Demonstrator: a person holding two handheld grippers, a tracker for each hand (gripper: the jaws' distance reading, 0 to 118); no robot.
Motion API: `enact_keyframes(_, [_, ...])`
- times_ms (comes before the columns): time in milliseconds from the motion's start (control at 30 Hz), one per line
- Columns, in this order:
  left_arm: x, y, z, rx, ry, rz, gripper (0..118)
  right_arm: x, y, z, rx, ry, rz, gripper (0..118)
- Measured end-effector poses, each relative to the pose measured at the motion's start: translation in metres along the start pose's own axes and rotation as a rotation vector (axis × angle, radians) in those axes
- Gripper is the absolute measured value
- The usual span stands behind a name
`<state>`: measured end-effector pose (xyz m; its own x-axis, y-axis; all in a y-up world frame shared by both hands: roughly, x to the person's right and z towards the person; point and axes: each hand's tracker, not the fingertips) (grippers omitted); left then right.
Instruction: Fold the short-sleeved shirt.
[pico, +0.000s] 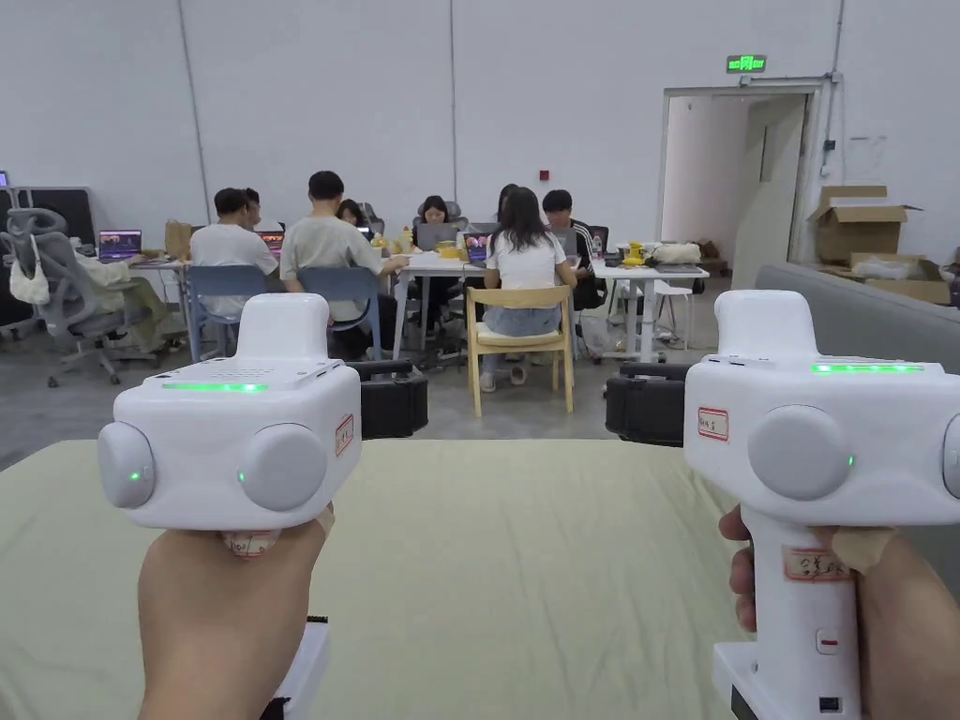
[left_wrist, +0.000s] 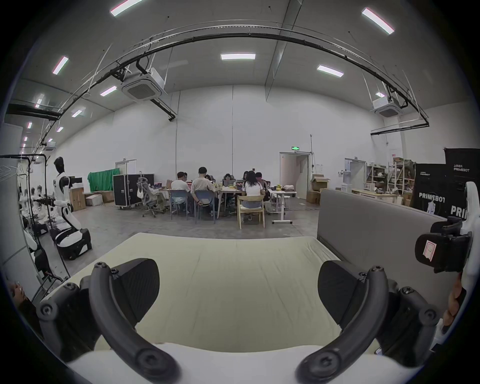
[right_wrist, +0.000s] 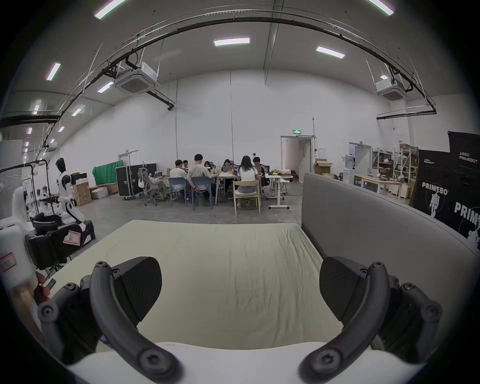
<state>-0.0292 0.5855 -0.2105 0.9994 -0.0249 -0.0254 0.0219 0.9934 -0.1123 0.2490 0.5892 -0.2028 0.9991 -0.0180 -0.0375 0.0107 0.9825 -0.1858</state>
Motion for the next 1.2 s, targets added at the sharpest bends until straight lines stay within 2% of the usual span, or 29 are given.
enact_keyframes(400, [0.0001, -0.0009, 0.0015, 0.001, -0.002, -0.005, 118, -0.0001, -0.0004, 0.0017, 0.009, -0.010, 0.006, 118])
enact_keyframes(600, [0.0022, -0.0045, 0.0005, -0.004, 0.003, -0.025, 118, 0.0044, -0.0001, 0.0007, -0.004, 0.004, -0.020, 118])
enact_keyframes(767, [0.0008, -0.0047, -0.0007, -0.018, -0.023, 0.005, 118, 0.0018, -0.0021, 0.0006, 0.018, -0.041, 0.012, 118])
enact_keyframes(1200, [0.0078, -0.0093, -0.0021, -0.015, 0.003, -0.049, 118, 0.0050, -0.0023, -0.0017, 0.013, -0.036, 0.006, 118])
